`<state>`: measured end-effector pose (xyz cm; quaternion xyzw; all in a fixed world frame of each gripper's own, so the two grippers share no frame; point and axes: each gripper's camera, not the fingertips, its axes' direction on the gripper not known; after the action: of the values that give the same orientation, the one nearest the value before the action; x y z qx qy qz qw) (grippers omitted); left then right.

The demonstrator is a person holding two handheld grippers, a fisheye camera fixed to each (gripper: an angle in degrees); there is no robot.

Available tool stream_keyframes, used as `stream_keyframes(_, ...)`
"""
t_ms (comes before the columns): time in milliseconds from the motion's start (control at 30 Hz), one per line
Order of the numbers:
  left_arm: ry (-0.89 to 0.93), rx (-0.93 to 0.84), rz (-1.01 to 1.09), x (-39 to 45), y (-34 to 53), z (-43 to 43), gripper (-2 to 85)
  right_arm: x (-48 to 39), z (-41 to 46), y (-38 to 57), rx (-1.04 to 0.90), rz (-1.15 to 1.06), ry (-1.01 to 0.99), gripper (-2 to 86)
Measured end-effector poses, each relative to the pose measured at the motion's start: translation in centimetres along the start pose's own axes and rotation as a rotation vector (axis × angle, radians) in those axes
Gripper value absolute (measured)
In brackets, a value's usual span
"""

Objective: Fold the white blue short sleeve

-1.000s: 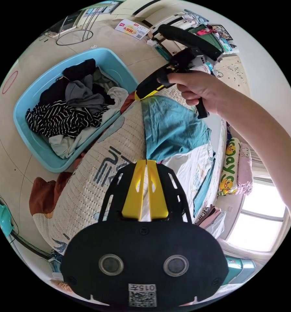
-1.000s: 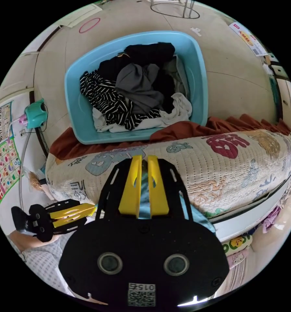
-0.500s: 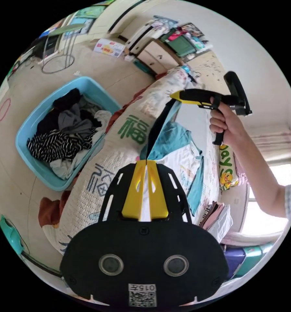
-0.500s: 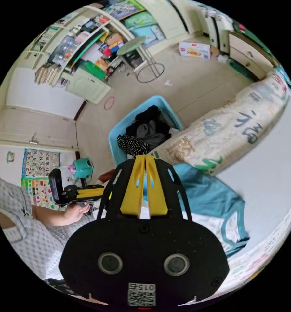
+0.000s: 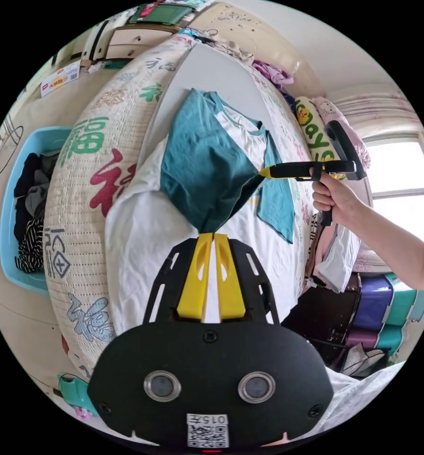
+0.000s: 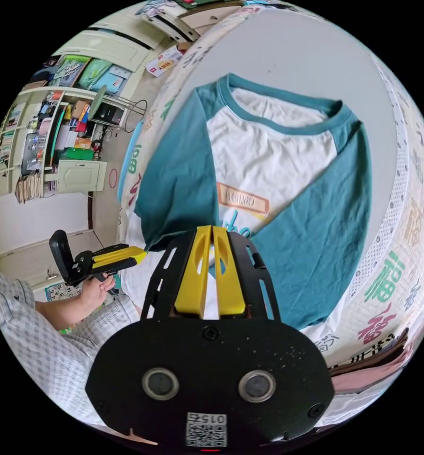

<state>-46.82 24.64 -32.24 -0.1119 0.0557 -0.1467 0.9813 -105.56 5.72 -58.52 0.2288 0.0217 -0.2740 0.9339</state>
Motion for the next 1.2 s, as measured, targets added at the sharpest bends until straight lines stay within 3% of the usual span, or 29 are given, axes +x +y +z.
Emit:
stream_keyframes(167,0.023,-0.074,0.075,2.0,-1.6,-0.5,-0.1,3.5,2.2,3.0,0.043,0.017,0.016,5.3)
stream_keyframes(333,-0.054,0.001,0.093,4.7,-4.5,-1.4,2.9,1.3,6.9,3.7,0.021,-0.183,0.019,6.2)
stream_keyframes(500,-0.123,-0.085,0.152,7.2,-6.6,1.4,6.7,-0.4,15.6,6.2,-0.087,-0.394,0.250,9.4)
stream_keyframes(867,-0.254,-0.130,0.190,11.5,-9.3,1.4,0.3,3.8,25.1,12.5,-0.113,-0.465,0.390,3.6)
stream_keyframes(1067,-0.200,-0.185,0.163,11.9,-11.3,0.9,1.0,9.2,29.3,15.5,-0.078,-0.349,0.264,2.3)
stream_keyframes(1200,-0.160,-0.134,0.174,12.3,-13.7,-1.6,3.6,14.4,28.2,17.4,0.088,-0.224,0.102,5.2)
